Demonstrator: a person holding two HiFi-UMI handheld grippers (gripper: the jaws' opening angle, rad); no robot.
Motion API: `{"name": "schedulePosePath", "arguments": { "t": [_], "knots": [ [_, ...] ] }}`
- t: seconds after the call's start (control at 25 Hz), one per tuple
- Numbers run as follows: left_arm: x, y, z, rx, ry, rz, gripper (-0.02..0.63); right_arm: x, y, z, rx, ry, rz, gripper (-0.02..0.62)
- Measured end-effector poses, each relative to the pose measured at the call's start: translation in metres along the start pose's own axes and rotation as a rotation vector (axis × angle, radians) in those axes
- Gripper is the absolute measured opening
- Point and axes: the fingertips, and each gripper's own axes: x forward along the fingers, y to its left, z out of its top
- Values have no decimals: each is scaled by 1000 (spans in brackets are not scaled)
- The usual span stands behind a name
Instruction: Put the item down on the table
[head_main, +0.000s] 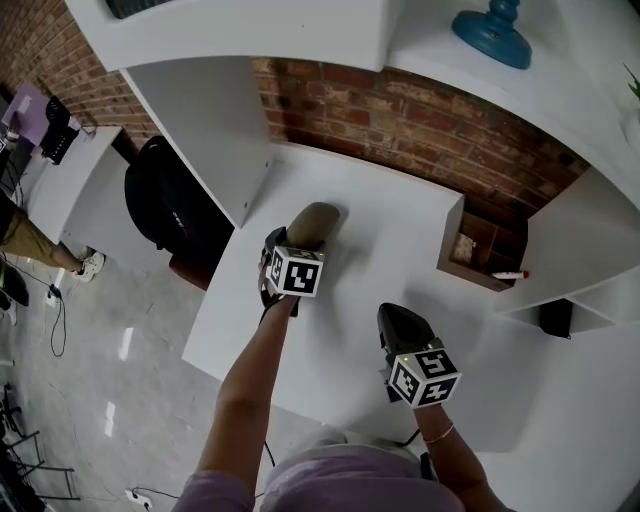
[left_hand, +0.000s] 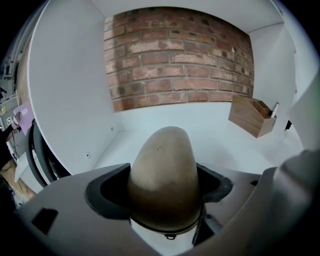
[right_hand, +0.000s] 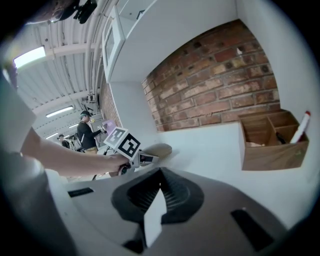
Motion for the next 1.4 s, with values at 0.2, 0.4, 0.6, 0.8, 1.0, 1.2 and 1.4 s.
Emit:
{"name": "schedulePosePath", "arguments": {
  "t": [0.2, 0.4, 0.6, 0.8, 1.0, 1.2, 1.4],
  "knots": [
    [12, -3, 2, -4, 12, -9, 387, 0, -4, -3, 8, 9, -10, -3],
    [25, -2, 0, 2, 32, -15, 387, 1, -7, -4, 13, 15, -18, -3],
    [30, -1, -3, 2, 28, -10, 388, 3, -10, -5, 20, 18, -27, -2],
    [31, -2, -2, 4, 13, -8, 388, 5, -9, -5, 21, 21, -26, -2],
    [31, -2, -2, -17, 14, -26, 388, 3, -10, -5, 20, 27, -29, -2],
    [20, -1, 3, -34, -10, -30, 388, 3, -6, -5, 17, 26, -21, -2],
    [-5, 2, 6, -67, -58, -37, 388, 2, 2, -2, 7, 20, -5, -3]
  ]
}}
